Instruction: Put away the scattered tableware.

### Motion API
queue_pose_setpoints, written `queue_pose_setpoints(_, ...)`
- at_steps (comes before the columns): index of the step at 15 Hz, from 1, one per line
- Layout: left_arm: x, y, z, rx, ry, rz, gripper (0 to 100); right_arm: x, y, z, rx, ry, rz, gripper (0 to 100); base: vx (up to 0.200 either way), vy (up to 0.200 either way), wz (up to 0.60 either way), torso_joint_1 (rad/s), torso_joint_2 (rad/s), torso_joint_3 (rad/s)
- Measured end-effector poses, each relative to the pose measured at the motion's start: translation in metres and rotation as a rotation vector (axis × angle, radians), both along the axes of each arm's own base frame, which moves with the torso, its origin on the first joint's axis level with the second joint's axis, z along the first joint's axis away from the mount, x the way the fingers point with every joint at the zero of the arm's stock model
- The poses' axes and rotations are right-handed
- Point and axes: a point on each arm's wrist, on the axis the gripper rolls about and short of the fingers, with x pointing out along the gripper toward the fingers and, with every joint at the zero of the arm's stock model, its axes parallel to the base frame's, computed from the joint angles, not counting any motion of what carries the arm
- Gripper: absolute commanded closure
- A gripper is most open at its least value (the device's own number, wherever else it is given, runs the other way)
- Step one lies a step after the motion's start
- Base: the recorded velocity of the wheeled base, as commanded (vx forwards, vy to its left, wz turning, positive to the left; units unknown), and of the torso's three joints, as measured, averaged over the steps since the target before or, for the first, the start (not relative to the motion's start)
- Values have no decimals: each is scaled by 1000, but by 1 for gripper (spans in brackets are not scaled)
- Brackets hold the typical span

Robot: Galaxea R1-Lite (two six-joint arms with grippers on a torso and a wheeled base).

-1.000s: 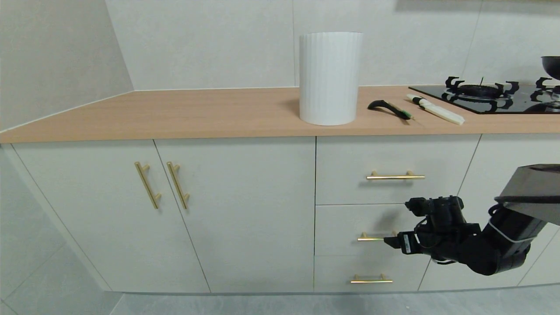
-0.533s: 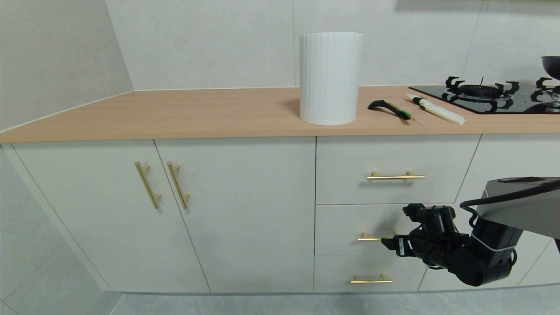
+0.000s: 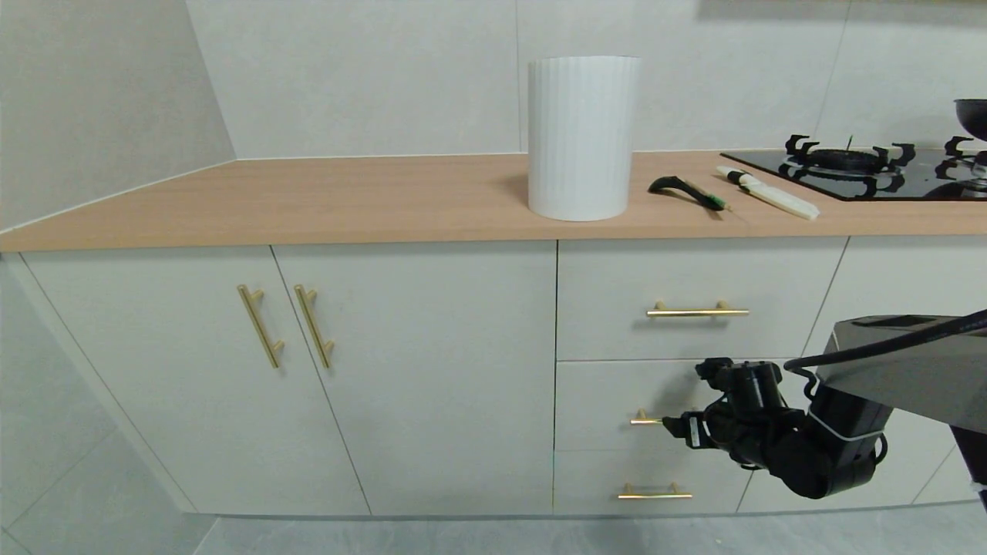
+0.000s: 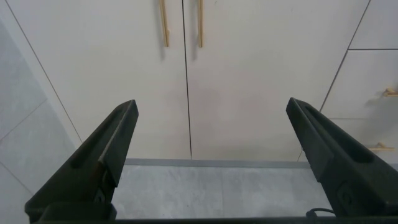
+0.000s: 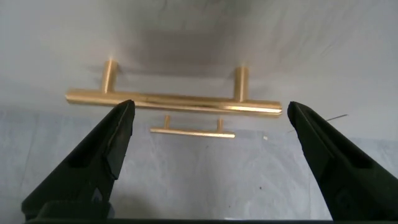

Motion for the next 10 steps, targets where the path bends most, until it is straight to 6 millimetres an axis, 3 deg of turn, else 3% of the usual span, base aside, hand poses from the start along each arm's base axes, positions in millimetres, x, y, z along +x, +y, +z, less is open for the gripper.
queue_pose_setpoints(5, 0, 0, 0, 0, 0, 0, 0, -3, 0, -10, -32, 55, 16, 0, 0, 0, 0, 0, 0, 0)
queue_pose_setpoints(10, 0, 0, 0, 0, 0, 0, 0, -1, 0, 9, 40, -8, -37, 0, 0, 0, 0, 0, 0, 0)
